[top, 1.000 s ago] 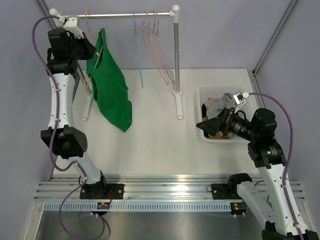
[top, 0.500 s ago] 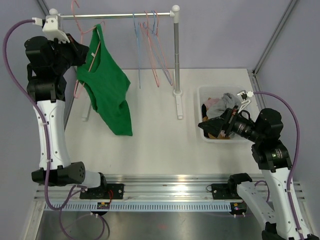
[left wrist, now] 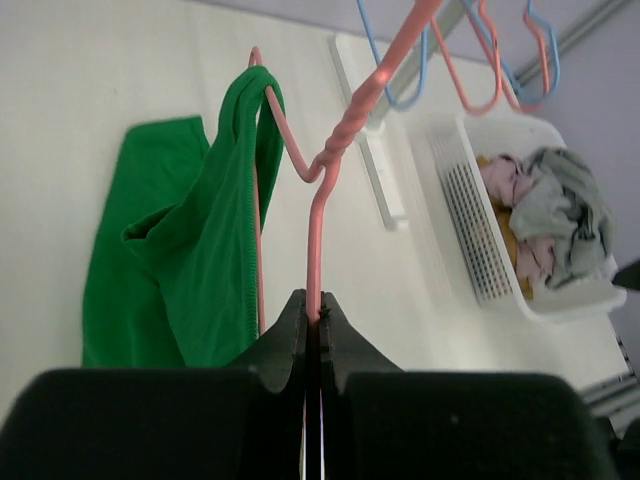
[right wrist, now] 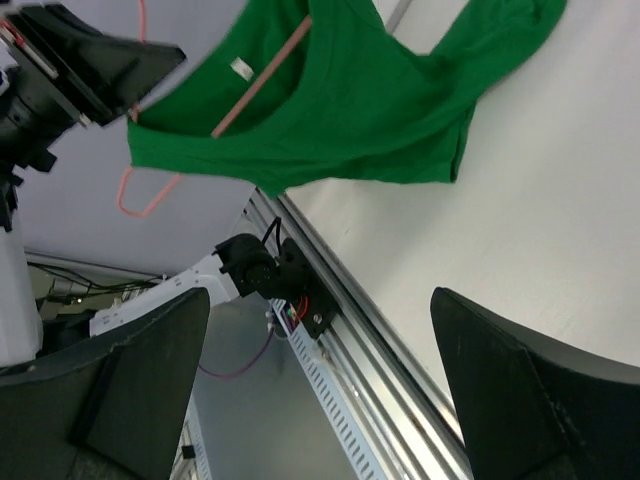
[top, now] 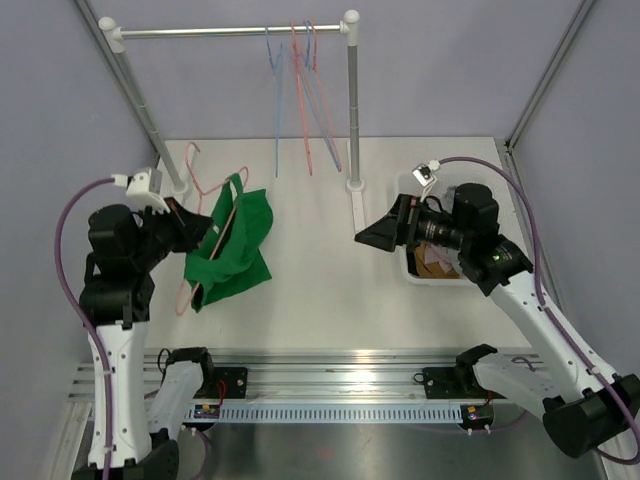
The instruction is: Remove the tank top from the hanger
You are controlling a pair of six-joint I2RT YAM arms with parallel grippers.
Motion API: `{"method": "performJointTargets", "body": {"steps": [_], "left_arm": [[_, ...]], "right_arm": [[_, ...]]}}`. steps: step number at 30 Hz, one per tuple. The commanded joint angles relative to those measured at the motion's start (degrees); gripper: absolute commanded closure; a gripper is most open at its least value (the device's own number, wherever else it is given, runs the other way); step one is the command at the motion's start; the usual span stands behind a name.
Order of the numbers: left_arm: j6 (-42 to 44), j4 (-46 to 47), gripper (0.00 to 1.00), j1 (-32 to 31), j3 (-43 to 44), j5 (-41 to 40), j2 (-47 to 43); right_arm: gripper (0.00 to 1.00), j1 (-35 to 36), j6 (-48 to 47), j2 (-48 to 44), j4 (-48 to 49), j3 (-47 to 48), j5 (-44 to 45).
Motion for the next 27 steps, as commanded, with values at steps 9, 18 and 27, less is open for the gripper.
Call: {"method": "performJointTargets", "body": {"steps": [9, 18, 27], "left_arm": [[-12.58, 10.36, 1.00, -19.45, -28.06, 11.62, -14.07], [-25.40, 25.22, 1.00, -33.26, -38.36, 3.64, -15.82], [-32.01, 27.88, 1.00, -35.91, -38.73, -2.26, -21.27]], "right_arm": [[0.03, 24.08, -1.48, 5.20, 30.53, -14.66, 28.59], [0.12, 27.88, -6.32, 13.64, 31.69, -18.18, 40.38], [0.18, 27.96, -9.13, 21.03, 36.61, -19.33, 37.48]]}}
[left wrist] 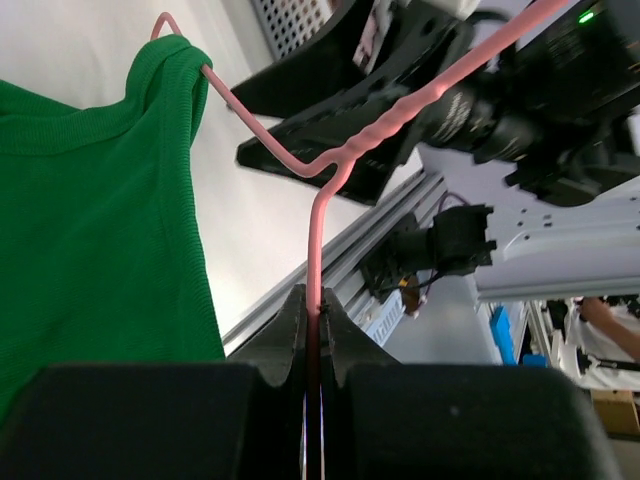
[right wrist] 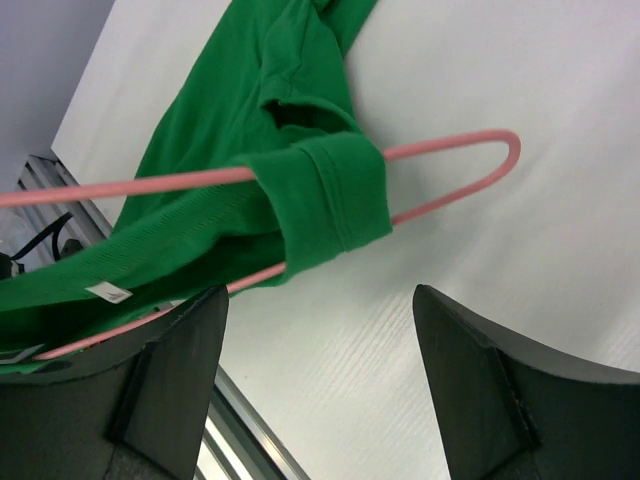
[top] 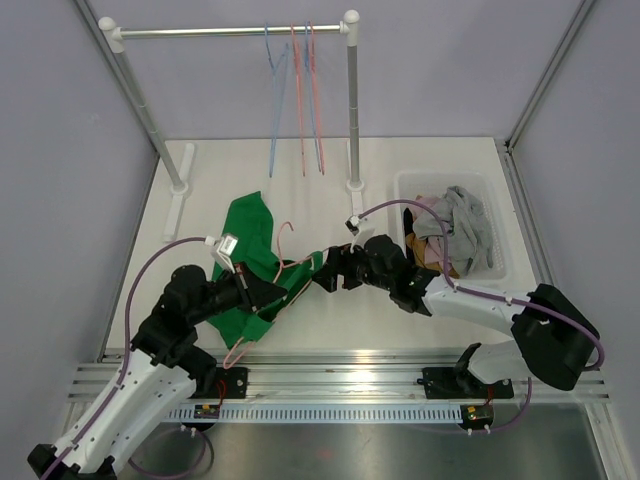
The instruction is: Remove the tank top from the hanger
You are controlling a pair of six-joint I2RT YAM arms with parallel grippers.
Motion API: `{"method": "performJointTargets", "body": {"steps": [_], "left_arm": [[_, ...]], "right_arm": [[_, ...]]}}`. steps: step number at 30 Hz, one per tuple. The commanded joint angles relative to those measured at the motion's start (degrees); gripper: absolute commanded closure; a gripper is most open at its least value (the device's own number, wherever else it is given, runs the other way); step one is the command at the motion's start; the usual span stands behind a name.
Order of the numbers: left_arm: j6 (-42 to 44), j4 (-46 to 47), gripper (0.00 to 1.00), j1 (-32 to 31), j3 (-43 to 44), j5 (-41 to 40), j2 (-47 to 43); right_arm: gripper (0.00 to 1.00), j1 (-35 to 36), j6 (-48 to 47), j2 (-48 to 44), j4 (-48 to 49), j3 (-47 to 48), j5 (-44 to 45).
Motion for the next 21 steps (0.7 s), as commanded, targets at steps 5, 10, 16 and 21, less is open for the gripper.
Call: {"method": "performJointTargets", "body": {"steps": [5, 10, 16, 21], "left_arm": [[-4.58, 5.62, 1.00, -0.39, 3.27, -0.01, -2.07], [-5.64, 6.41, 1.00, -0.48, 2.31, 1.05, -2.94], [-7.31, 7.56, 1.00, -0.48, 2.31, 2.19, -4.00], [-7.22, 7.12, 1.00, -0.48, 2.57, 1.76, -4.27]], "right_arm": [[0.24, 0.60, -3.83, 2.55, 7.21, 0.80, 1.96], [0.30, 0.51, -5.24, 3.25, 7.21, 2.47, 2.13], [0.48, 0.51, -7.43, 5.71, 6.94, 4.50, 4.95], [0.41, 0.51, -7.17, 7.12, 8.60, 5.73, 1.44]]}}
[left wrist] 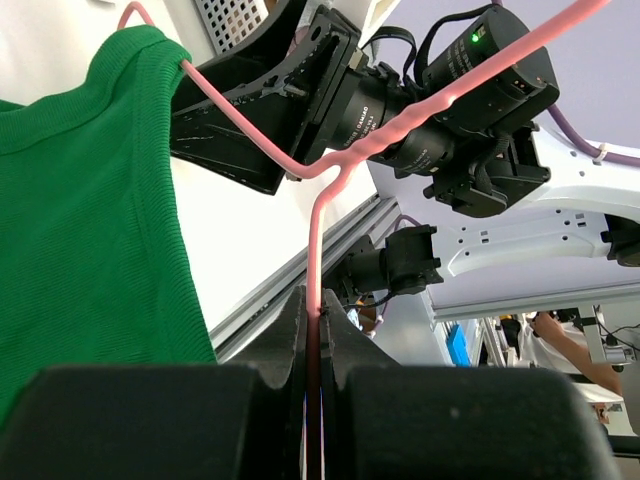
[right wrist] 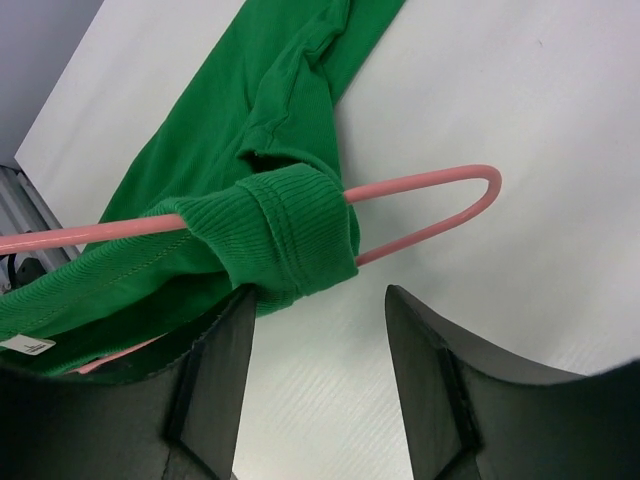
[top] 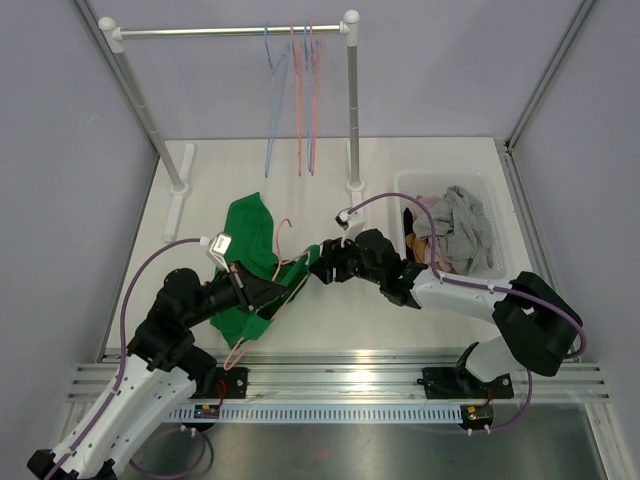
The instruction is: Remove the tank top from the hanger
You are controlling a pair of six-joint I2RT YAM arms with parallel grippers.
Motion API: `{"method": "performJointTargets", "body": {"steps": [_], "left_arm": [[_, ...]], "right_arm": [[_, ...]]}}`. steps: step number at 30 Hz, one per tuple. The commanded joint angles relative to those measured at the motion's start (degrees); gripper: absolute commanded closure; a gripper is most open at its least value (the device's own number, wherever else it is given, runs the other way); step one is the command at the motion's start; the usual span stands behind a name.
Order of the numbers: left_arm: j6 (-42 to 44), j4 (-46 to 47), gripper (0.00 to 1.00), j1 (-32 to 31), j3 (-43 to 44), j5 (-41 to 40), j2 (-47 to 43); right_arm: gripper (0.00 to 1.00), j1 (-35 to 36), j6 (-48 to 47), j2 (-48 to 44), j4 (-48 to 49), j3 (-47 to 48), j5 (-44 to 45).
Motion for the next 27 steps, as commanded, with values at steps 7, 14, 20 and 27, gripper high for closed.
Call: {"method": "performJointTargets", "body": {"steps": [7, 14, 20, 27], "left_arm": [[-0.03, 3.07, 1.00, -0.32, 2.29, 0.75, -0.51], [-0.37, 3.77, 1.00, -0.32, 1.14, 0.83, -0.95], [0.85, 1.32, 1.00, -0.32, 3.25, 0.57, -1.74], [15.87, -14.59, 1.00, -0.32, 12.47, 3.01, 1.77]], "right_arm": [[0.32, 0.38, -1.33, 0.52, 6.37, 2.89, -3.65], [0.41, 0.38, -3.27, 2.01, 5.76, 4.03, -2.08], [1.00, 0.38, -4.76, 2.19, 1.37, 5.70, 8.20], [1.00, -3.38, -5.91, -1.77, -14.15, 9.91, 24.12]]}}
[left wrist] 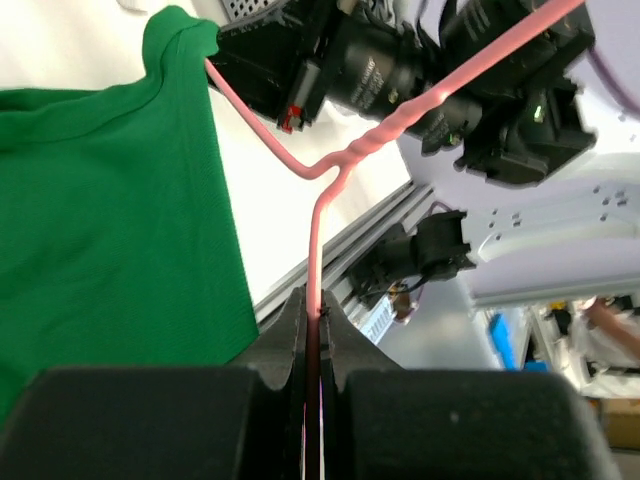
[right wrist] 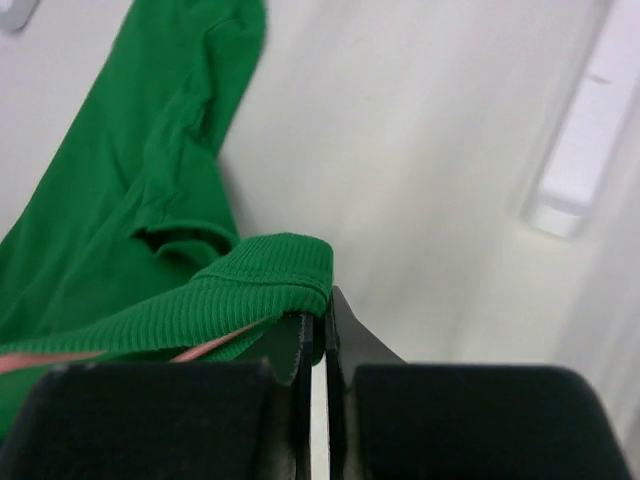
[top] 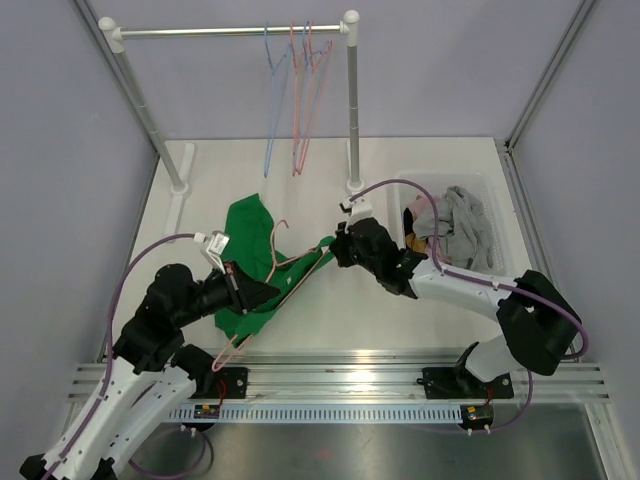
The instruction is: Remove the tank top from the hanger
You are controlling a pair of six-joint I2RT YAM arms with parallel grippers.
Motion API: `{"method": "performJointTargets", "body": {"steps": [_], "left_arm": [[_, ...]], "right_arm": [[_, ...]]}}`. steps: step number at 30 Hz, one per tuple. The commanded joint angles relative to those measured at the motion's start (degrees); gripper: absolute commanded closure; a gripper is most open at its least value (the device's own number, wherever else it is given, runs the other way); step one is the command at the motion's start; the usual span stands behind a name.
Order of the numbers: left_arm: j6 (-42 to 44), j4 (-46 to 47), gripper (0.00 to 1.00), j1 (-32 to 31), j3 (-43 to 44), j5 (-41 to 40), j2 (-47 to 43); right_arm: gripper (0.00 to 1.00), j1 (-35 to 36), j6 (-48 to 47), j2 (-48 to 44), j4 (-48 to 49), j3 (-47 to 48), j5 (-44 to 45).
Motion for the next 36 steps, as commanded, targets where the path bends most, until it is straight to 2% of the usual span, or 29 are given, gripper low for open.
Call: {"method": "performJointTargets", "body": {"steps": [1, 4, 8, 10, 11, 12, 14, 15, 16, 18, 19, 21, 22, 25, 26, 28, 30, 31, 33, 35, 36], "left_arm": [[9.28, -5.09, 1.00, -0.28, 6.54, 7.17, 1.41], [11.57, -4.39, 1.00, -0.28, 8.12, 10.44, -1.05], [10.70, 0.08, 1.00, -0.28, 9.09, 10.97, -3.43], [10.26, 3.33, 1.00, -0.28, 9.00, 12.55, -3.43], [8.86, 7.96, 1.00, -0.28, 8.39, 12.73, -3.78], [8.24, 10.70, 1.00, -0.28, 7.78, 11.95, -4.13], [5.87, 23.16, 1.00, -0.28, 4.80, 10.90, -5.88], [5.17, 27.82, 1.00, -0.28, 3.83, 10.11, -6.41], [4.11, 36.22, 1.00, -0.28, 2.95, 8.01, -6.68], [4.28, 45.13, 1.00, -0.28, 0.57, 6.15, -6.51], [5.50, 53.79, 1.00, -0.28, -0.39, 3.62, -6.16], [6.91, 62.36, 0.99, -0.28, -1.54, 1.50, -3.36], [8.92, 69.02, 0.99, -0.28, -1.02, 0.27, -1.34], [13.04, 75.83, 0.95, -0.37, 4.85, 0.16, 7.97], [13.68, 77.25, 0.95, -0.45, 6.87, 0.52, 10.17], [14.65, 82.94, 1.00, -0.63, 11.36, 0.70, 16.51], [15.87, 79.74, 1.00, -0.72, 14.00, -4.02, 18.19], [17.45, 74.41, 1.00, -0.81, 15.92, -9.01, 18.02], [18.78, 69.20, 1.00, -0.81, 16.38, -13.35, 16.53], [21.33, 57.97, 1.00, -0.81, 17.17, -20.63, 12.67], [21.33, 47.31, 1.00, -0.81, 17.96, -27.88, 11.26]], "right_arm": [[1.00, -4.55, -1.19, -1.77, -9.61, 7.61, 11.09], [1.00, -10.61, -1.36, 0.52, -17.61, 11.49, 9.34], [1.00, -10.98, -2.76, -2.37, -19.22, 11.60, 3.20], [1.00, -11.51, -2.50, -5.53, -20.44, 11.77, -2.95], [1.00, -11.60, -2.42, -6.76, -22.28, 11.86, -5.49], [1.00, -11.60, -2.41, -9.56, -22.64, 11.77, -12.31], [1.00, -11.60, -1.63, -13.00, -21.95, 10.37, -19.81], [1.00, -11.60, -0.14, -16.84, -21.33, 9.67, -27.07], [1.00, -11.60, 1.09, -18.88, -20.37, 7.83, -30.18], [1.00, -11.60, 4.68, -24.58, -17.20, 6.15, -36.94], [1.00, -11.60, 5.66, -26.35, -16.59, 5.28, -38.64], [1.00, -11.60, 7.16, -30.47, -16.75, 5.53, -43.80], [1.00, -11.51, 7.43, -31.63, -17.28, 6.58, -45.32], [1.00, -11.51, 6.21, -34.98, -22.97, 10.17, -46.31], [1.00, -11.51, 5.24, -35.33, -28.30, 11.41, -44.82], [1.00, -11.42, 1.55, -35.86, -35.52, 14.30, -43.15], [1.00, -11.33, 0.66, -37.26, -38.37, 14.93, -36.48], [1.00, -11.42, 0.57, -37.70, -40.03, 15.11, -35.50], [1.00, -11.33, 0.48, -38.41, -41.18, 15.37, -36.45], [1.00, -11.33, 0.14, -38.50, -42.24, 15.37, -36.90], [1.00, -11.07, -0.30, -37.98, -42.85, 15.37, -36.29]]}}
